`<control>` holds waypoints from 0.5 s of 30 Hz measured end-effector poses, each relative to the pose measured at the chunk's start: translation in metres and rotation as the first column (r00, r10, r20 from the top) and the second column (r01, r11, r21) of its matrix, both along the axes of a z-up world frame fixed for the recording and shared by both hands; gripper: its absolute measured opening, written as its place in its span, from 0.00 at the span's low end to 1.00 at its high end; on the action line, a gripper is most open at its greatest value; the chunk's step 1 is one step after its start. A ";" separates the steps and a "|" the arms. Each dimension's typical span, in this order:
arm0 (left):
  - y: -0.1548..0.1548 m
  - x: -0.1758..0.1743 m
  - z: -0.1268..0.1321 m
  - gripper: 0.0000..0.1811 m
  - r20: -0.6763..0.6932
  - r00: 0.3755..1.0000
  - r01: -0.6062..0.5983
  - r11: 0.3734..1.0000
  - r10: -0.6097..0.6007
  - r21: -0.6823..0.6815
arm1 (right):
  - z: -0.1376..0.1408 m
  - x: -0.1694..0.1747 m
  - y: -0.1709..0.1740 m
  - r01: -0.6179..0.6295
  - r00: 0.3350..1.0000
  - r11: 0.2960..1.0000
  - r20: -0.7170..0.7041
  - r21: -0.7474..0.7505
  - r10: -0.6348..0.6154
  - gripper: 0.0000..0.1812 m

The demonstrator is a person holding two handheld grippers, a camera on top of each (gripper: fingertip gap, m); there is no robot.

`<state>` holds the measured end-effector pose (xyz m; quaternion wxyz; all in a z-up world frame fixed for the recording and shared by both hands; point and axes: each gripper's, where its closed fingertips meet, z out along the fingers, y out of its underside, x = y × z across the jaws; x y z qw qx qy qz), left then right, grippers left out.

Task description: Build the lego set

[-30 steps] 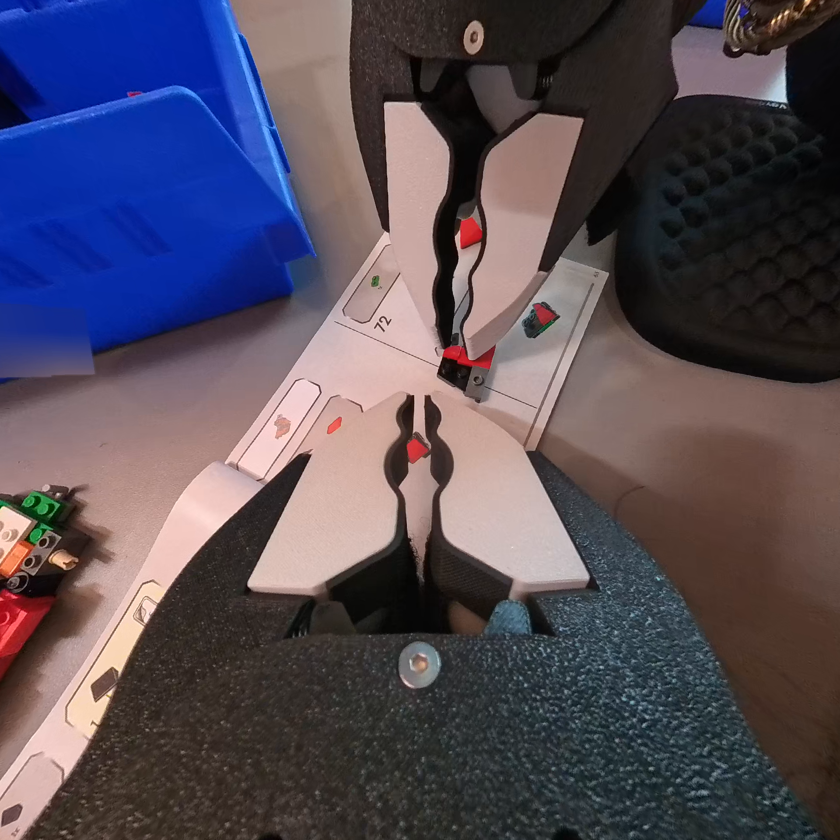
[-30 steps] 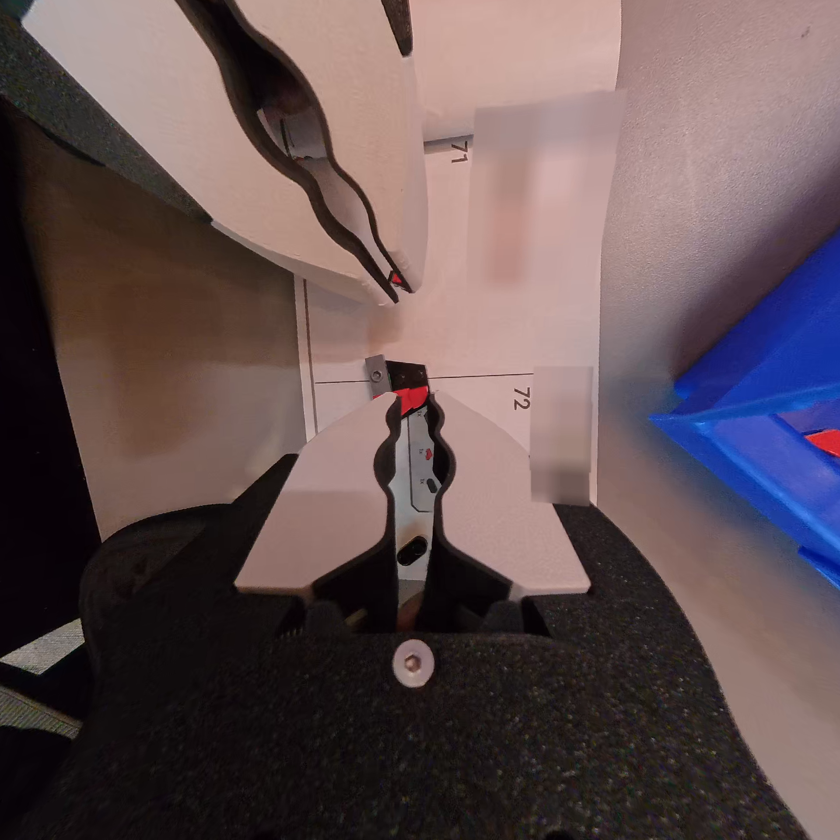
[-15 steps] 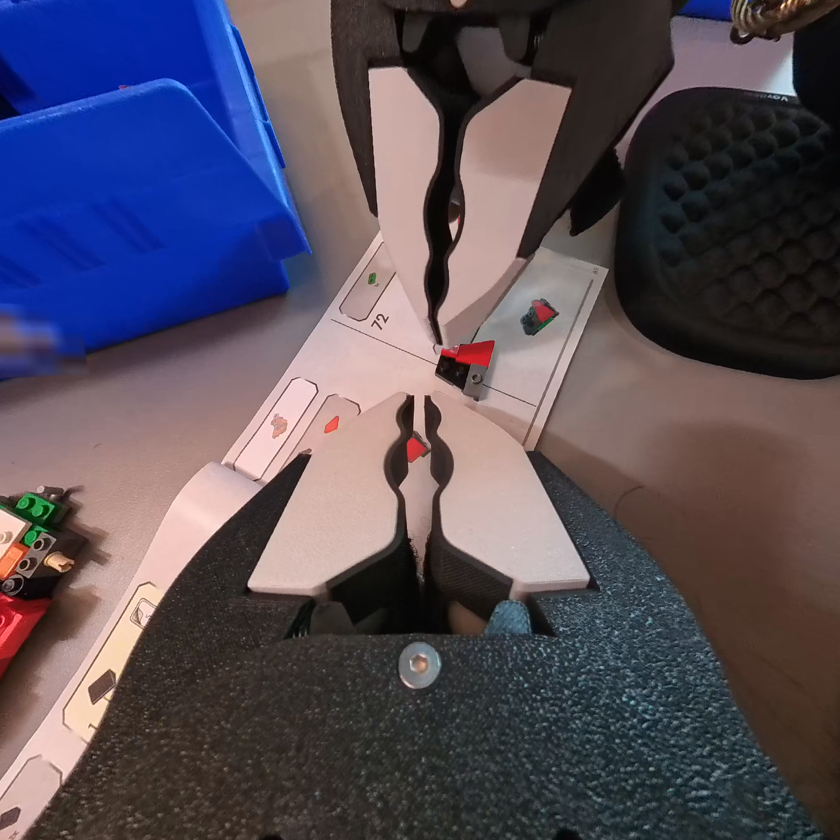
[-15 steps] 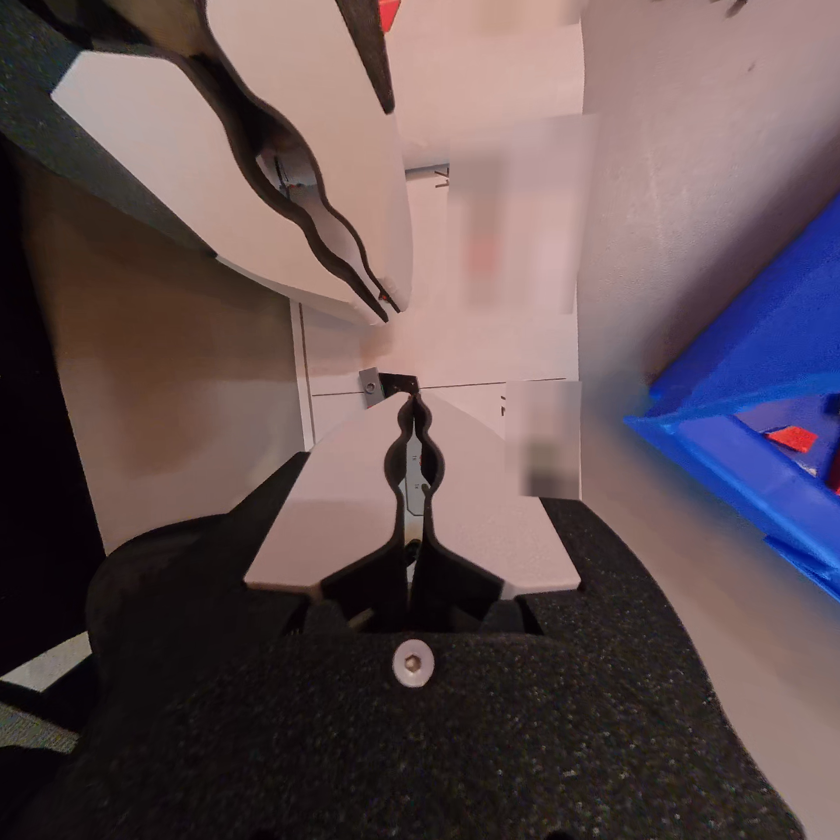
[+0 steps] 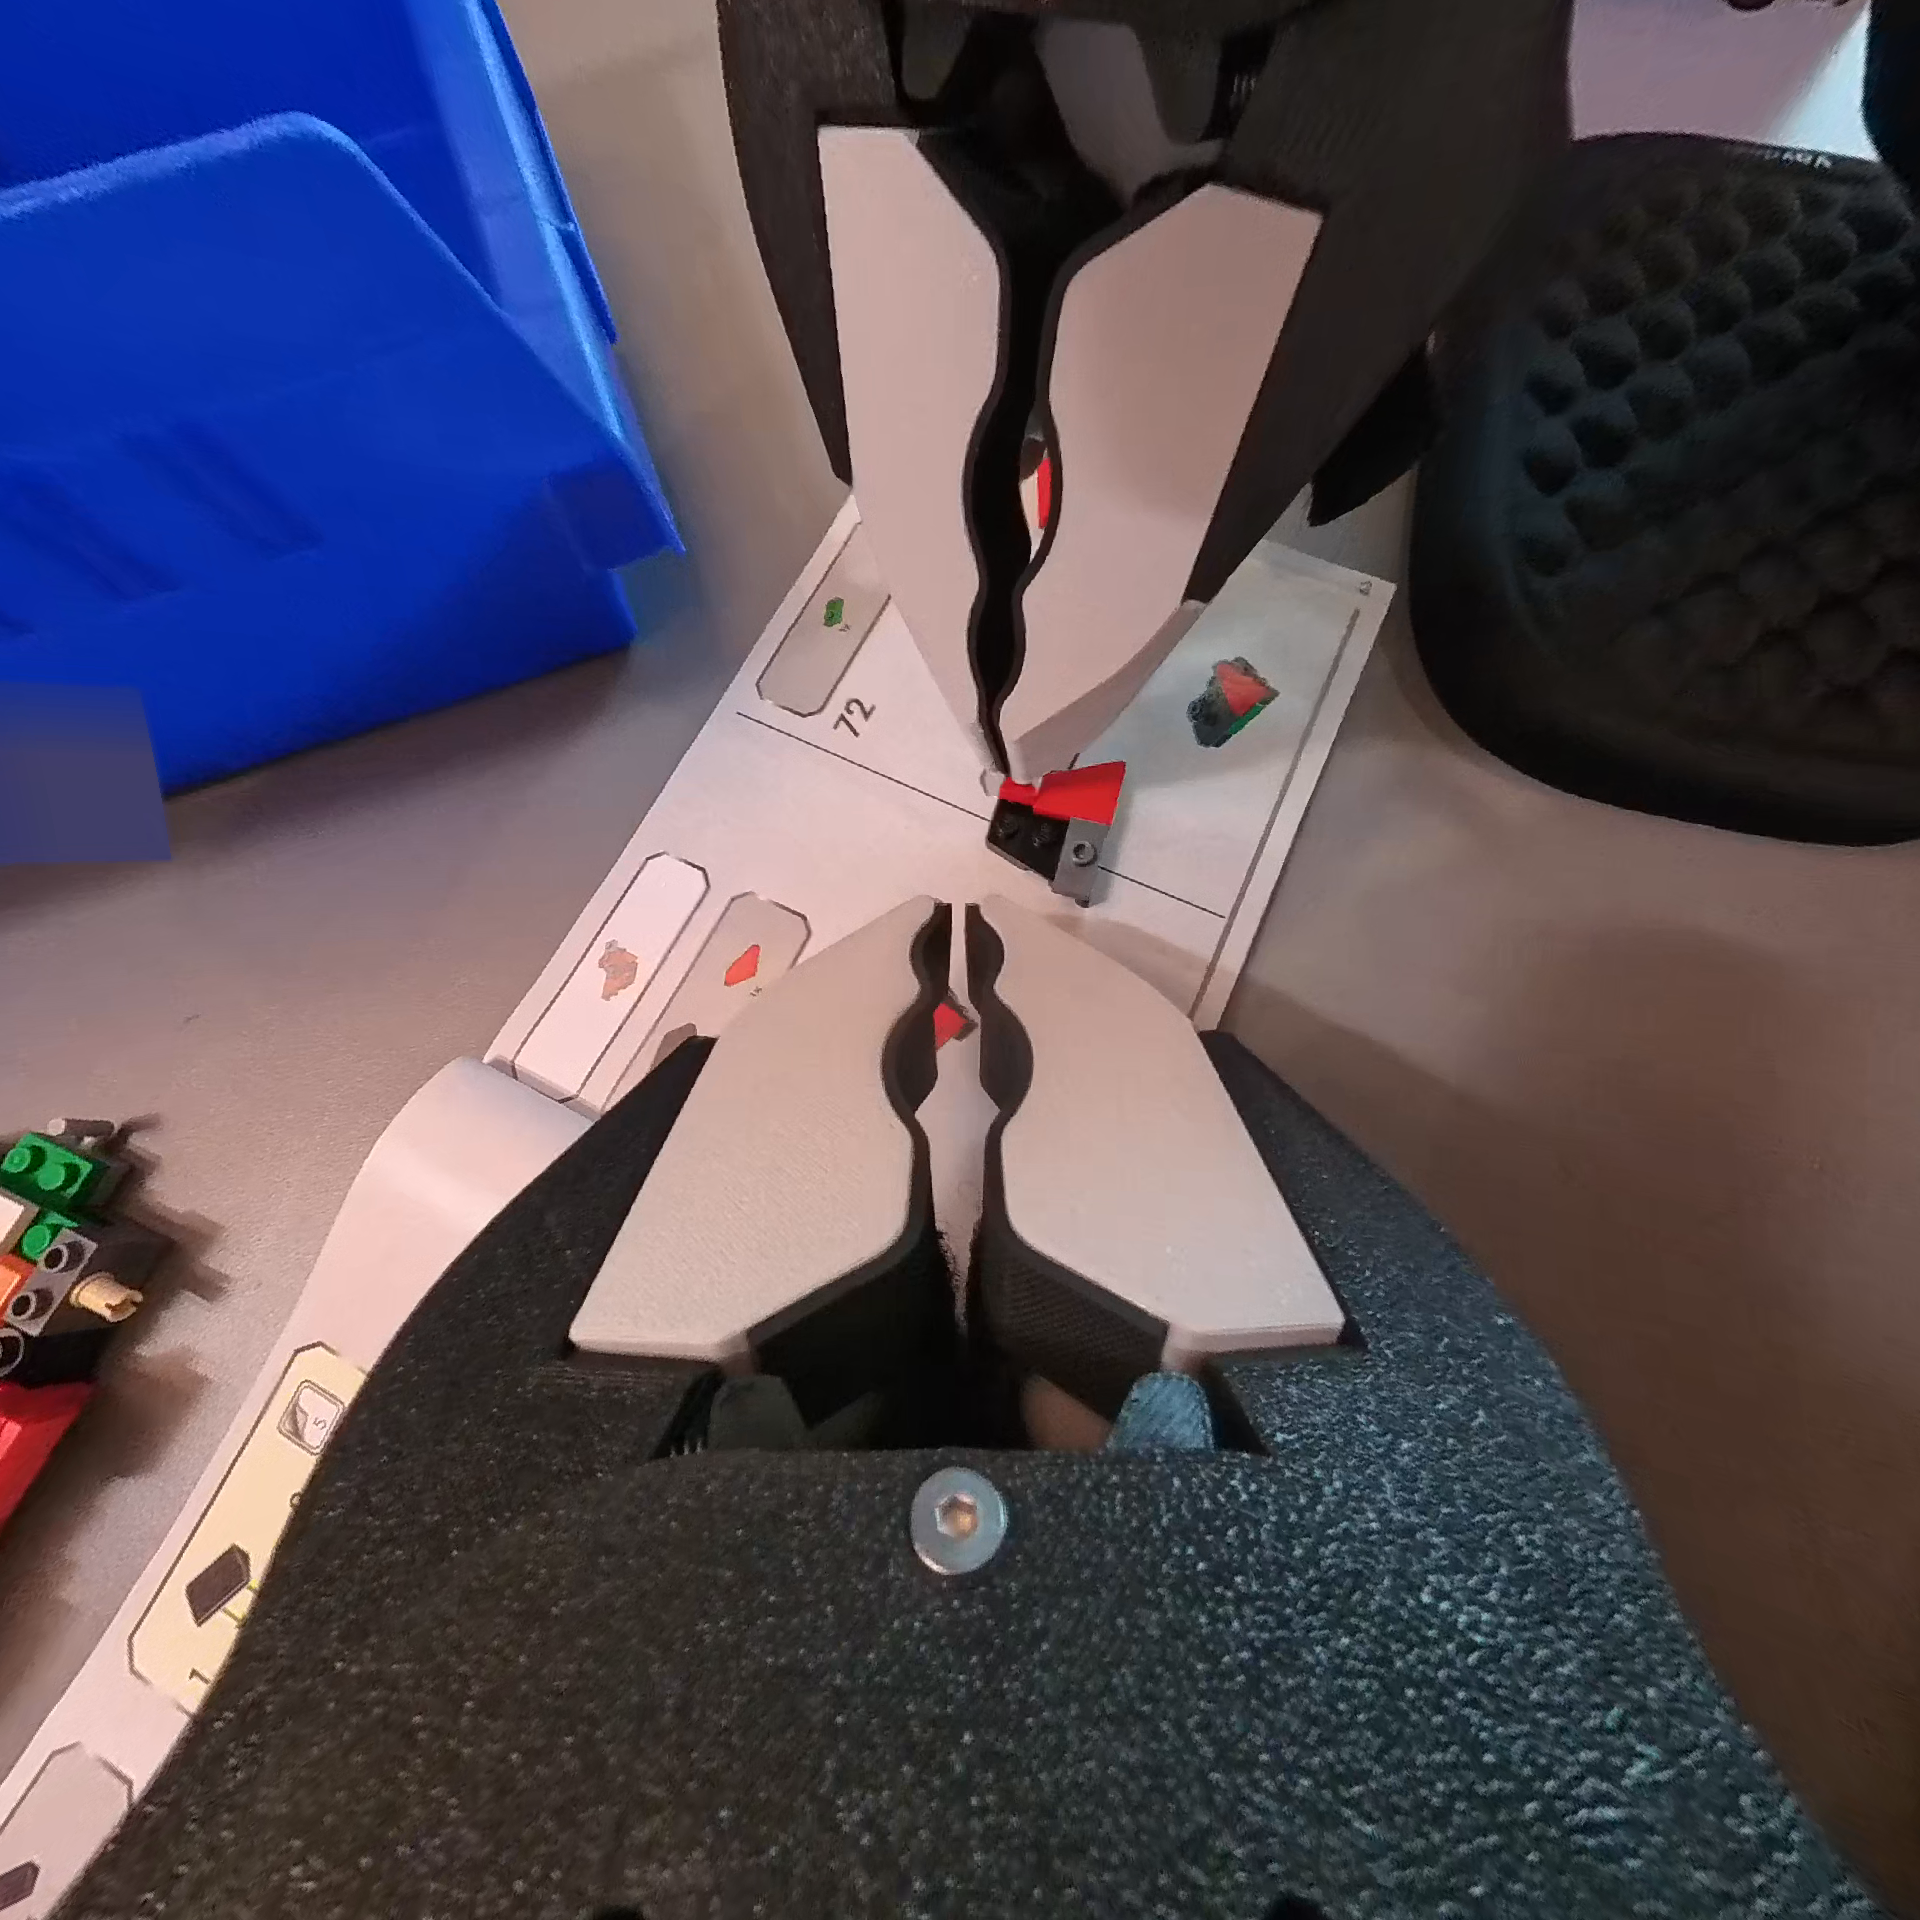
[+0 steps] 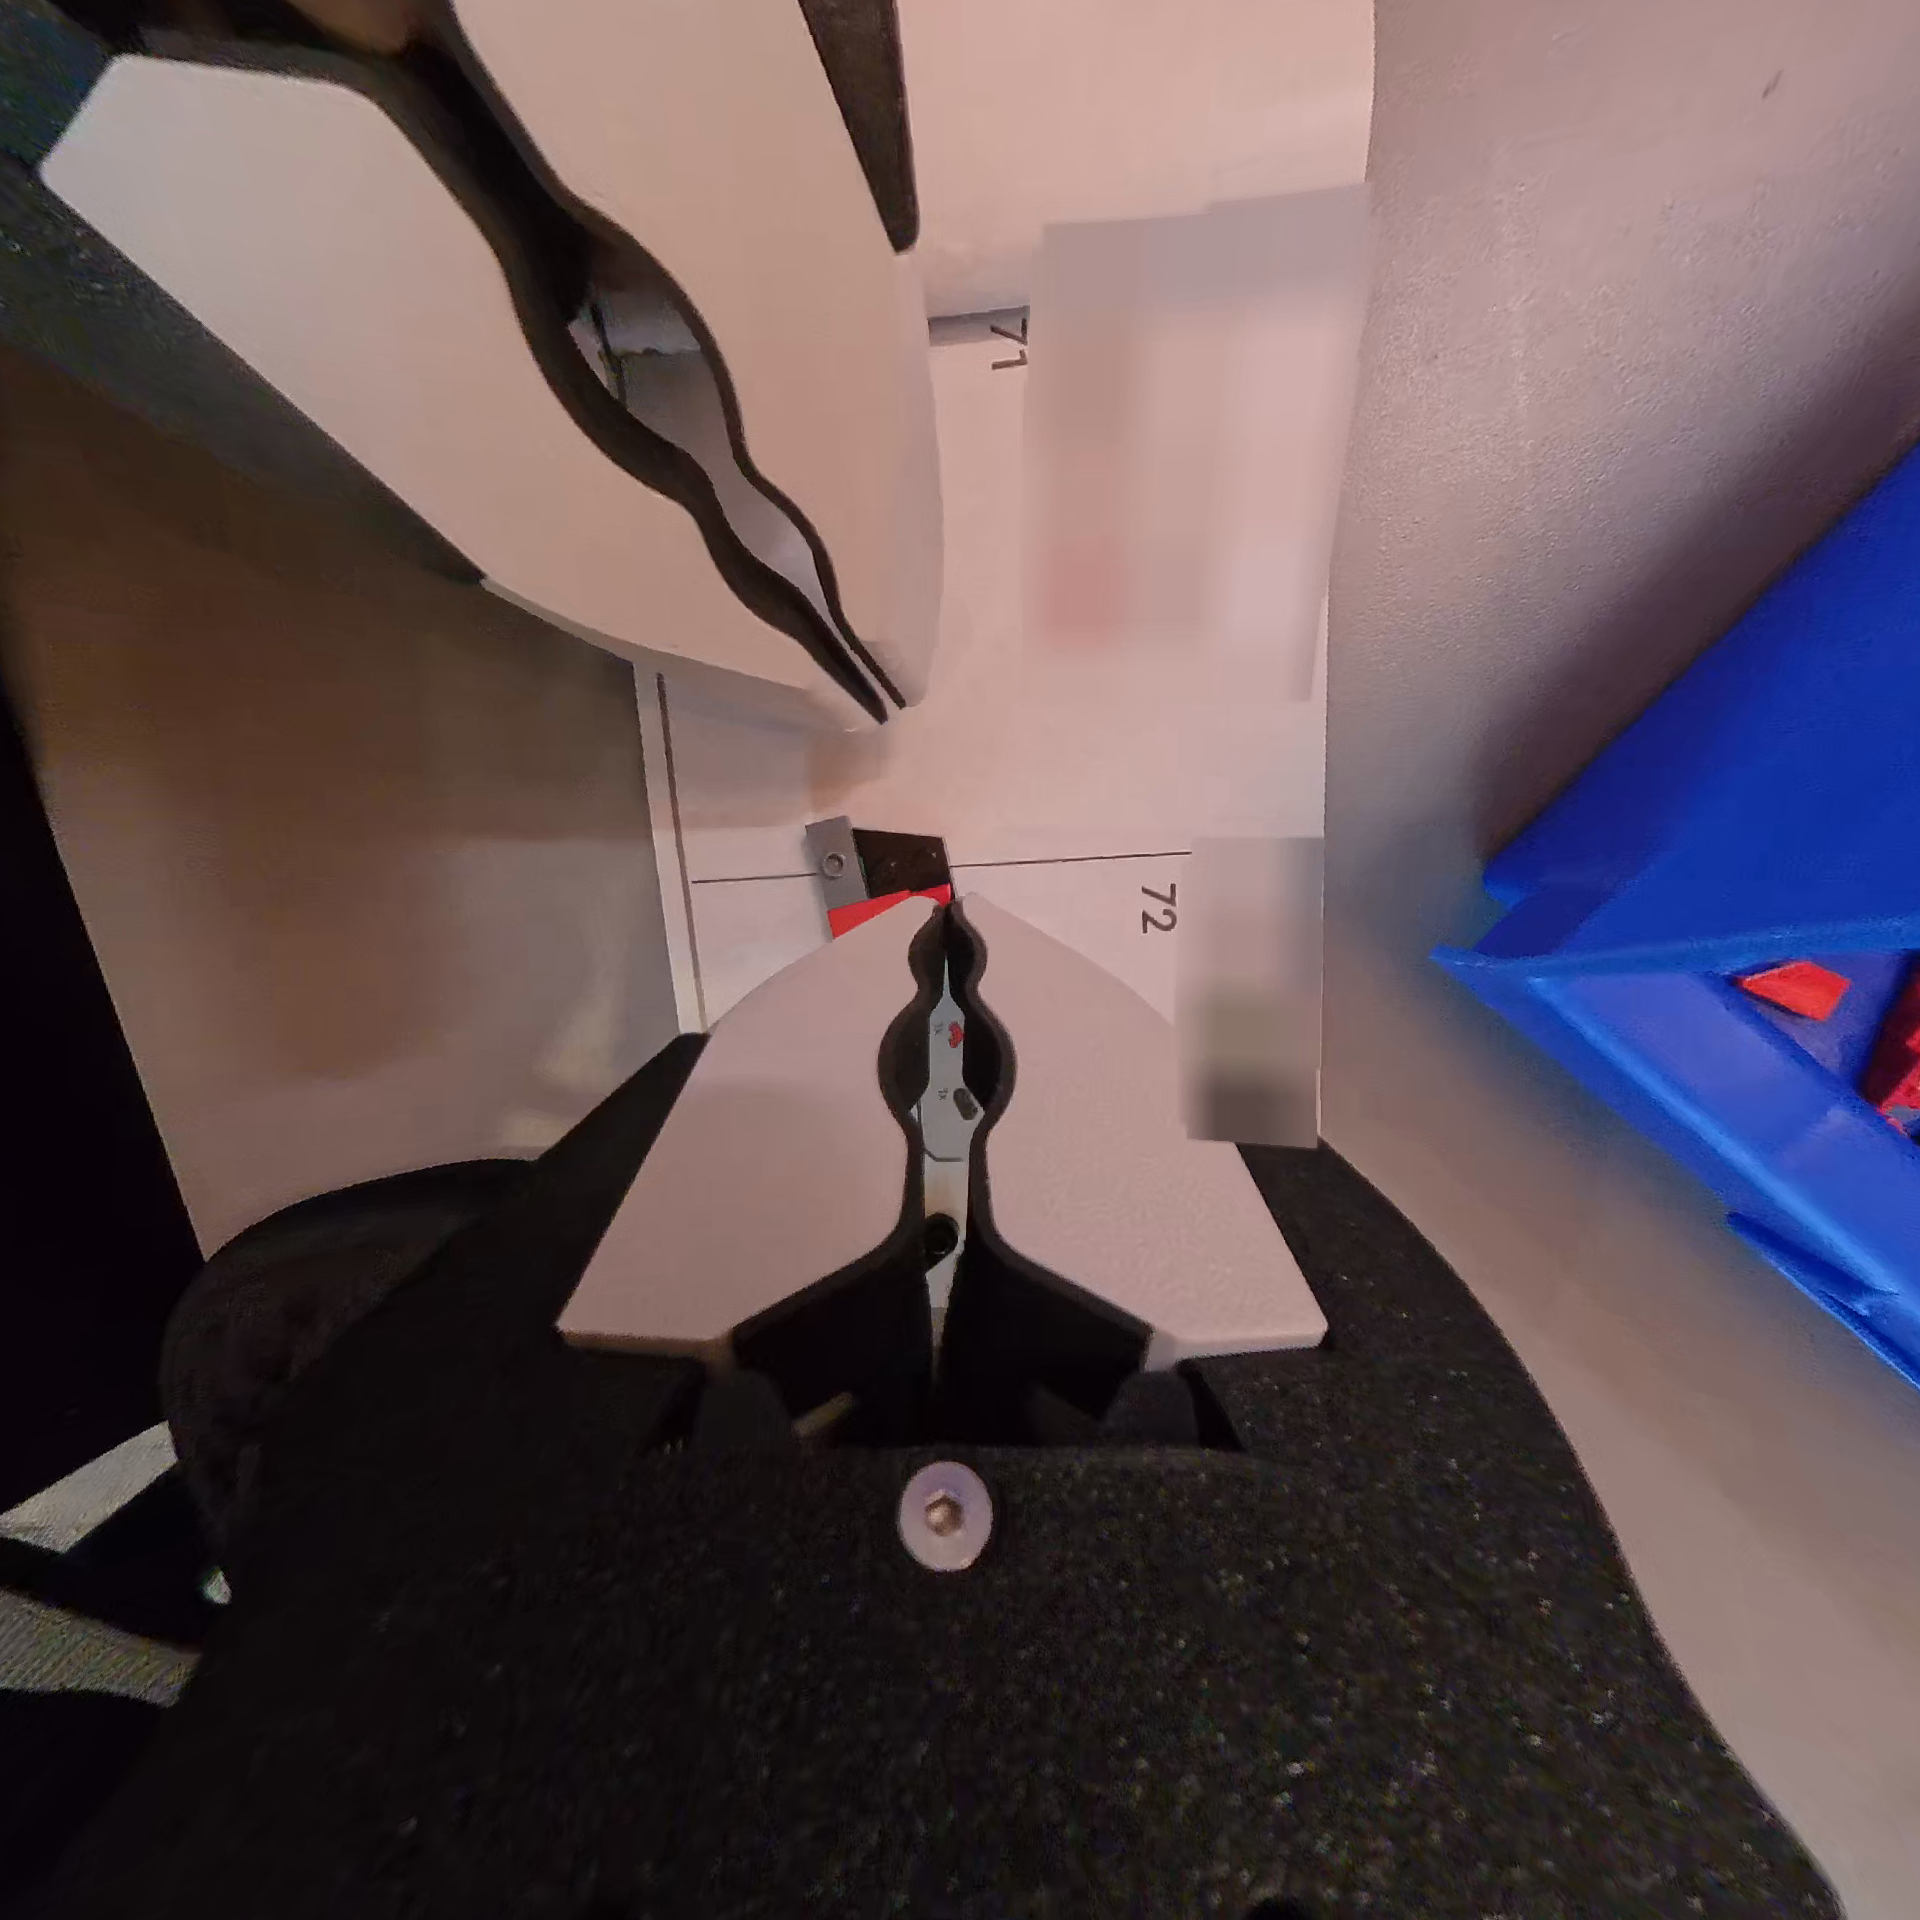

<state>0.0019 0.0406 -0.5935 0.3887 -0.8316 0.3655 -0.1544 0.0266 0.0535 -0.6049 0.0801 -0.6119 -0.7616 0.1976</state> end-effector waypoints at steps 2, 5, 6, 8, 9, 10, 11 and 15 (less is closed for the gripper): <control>0.002 0.001 0.007 0.01 0.040 0.999 -0.011 1.000 0.010 0.026 | 0.001 -0.001 0.000 0.002 1.000 1.000 -0.011 -0.005 -0.002 0.00; -0.005 0.015 0.025 0.00 0.216 0.975 0.050 0.999 -0.049 -0.002 | 0.002 -0.001 -0.001 -0.001 1.000 1.000 -0.017 -0.004 0.001 0.00; -0.009 0.020 0.026 0.00 0.264 0.963 0.079 0.996 -0.063 -0.050 | 0.003 -0.001 0.000 0.003 1.000 1.000 -0.019 -0.006 -0.003 0.00; -0.010 0.020 0.016 0.00 0.240 0.970 0.075 0.990 -0.045 -0.120 | 0.004 -0.001 0.001 0.007 1.000 1.000 -0.021 -0.004 -0.007 0.00; -0.010 0.021 0.012 0.00 0.219 0.975 0.076 0.988 -0.046 -0.134 | 0.004 0.000 0.001 0.006 1.000 1.000 -0.022 -0.004 -0.006 0.00; -0.011 0.024 0.010 0.00 0.208 0.976 0.088 0.987 -0.058 -0.137 | 0.004 0.000 0.000 0.006 1.000 1.000 -0.024 -0.005 -0.006 0.00; -0.011 0.026 0.009 0.00 0.198 0.978 0.094 0.986 -0.066 -0.135 | 0.004 0.000 0.000 0.004 1.000 1.000 -0.024 -0.007 -0.004 0.00; -0.010 0.027 -0.002 0.00 0.147 0.987 0.084 0.982 -0.060 -0.167 | 0.001 0.000 -0.001 -0.007 1.000 1.000 -0.020 0.001 0.007 0.00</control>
